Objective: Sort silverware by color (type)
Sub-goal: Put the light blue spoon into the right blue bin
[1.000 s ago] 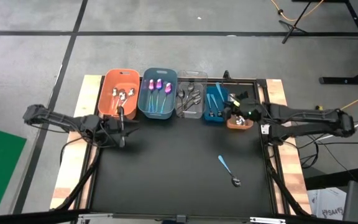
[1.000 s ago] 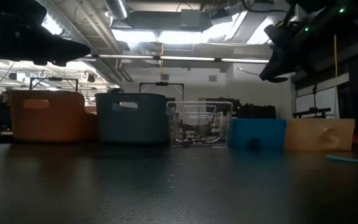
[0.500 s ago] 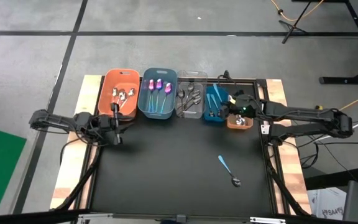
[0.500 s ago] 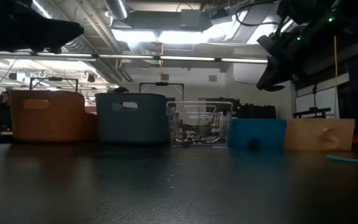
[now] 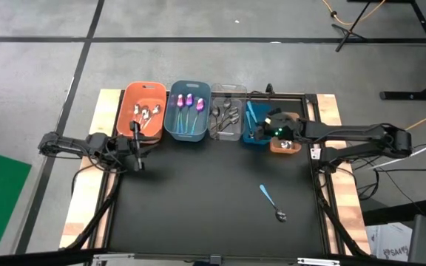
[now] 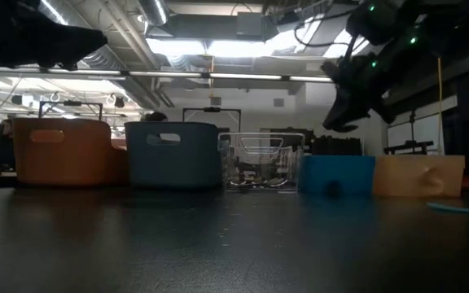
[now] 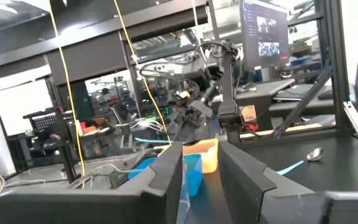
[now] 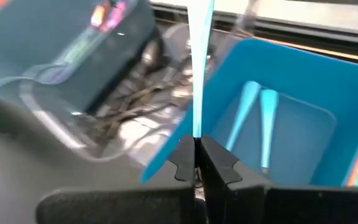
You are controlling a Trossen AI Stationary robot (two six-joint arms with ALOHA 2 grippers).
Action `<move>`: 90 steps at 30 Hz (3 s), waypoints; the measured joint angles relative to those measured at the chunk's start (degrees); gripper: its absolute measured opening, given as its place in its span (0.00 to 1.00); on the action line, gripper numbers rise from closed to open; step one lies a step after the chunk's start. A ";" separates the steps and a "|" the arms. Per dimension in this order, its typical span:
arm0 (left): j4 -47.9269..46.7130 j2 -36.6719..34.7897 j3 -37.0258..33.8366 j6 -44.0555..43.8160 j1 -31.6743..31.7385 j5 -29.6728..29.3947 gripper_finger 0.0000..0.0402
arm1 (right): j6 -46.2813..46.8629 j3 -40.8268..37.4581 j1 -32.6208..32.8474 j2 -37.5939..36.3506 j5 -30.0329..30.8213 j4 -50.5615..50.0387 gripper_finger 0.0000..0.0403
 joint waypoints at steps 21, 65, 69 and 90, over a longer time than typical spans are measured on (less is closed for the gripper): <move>-3.65 0.01 0.00 -2.74 -0.03 0.42 0.24 | -0.07 -0.02 -7.18 15.06 1.29 0.10 0.00; -4.70 0.03 0.00 -4.49 0.00 0.37 0.24 | 0.17 -0.02 10.05 -4.00 -0.75 0.13 0.24; -4.72 0.03 0.00 -4.49 0.00 0.37 0.24 | 6.59 -0.02 21.23 -2.73 -0.78 0.07 0.24; -4.72 0.03 0.00 -4.49 0.00 0.37 0.24 | 42.00 -0.02 62.04 6.21 1.38 -12.63 0.24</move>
